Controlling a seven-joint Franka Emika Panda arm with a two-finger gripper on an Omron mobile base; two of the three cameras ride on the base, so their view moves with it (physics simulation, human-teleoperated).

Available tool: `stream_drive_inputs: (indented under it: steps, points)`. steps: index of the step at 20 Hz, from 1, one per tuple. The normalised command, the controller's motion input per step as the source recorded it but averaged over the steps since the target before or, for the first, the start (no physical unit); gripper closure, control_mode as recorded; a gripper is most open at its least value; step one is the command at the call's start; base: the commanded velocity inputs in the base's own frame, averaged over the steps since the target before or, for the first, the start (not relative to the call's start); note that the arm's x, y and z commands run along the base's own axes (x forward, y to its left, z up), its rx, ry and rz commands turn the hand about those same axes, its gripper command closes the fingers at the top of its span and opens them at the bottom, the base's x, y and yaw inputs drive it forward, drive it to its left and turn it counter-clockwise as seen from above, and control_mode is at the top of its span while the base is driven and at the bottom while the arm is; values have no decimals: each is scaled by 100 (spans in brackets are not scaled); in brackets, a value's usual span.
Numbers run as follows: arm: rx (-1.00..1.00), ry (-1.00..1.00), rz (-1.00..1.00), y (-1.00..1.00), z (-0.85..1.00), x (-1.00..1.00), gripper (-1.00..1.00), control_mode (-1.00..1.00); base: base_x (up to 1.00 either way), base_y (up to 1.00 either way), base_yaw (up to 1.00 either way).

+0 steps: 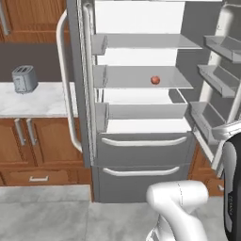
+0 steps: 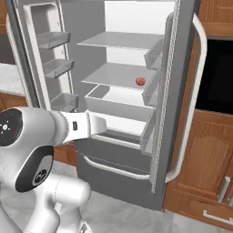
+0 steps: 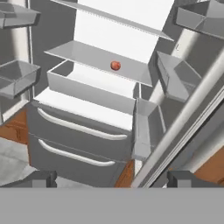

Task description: Retrieve the banana and peach from the fridge and place them into the bowl on the dining table.

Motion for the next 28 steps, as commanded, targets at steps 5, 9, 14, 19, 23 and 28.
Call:
stream_drive_inputs:
  steps: [5, 9, 14, 19, 23, 28]
  points:
    - [0, 0, 0, 0, 0, 0, -100, 100, 69, 52, -42]
    - [0, 0, 0, 0, 0, 0, -100, 100, 69, 40, -36]
    - [0, 0, 0, 0, 0, 0, -100, 100, 69, 8, -21]
    - [0, 0, 0, 0, 0, 0, -100, 100, 92, 2, -8]
    - [0, 0, 0, 0, 0, 0, -100, 100, 100, 23, -3]
    - [0, 0, 0, 0, 0, 0, -100, 100, 93, 9, 0]
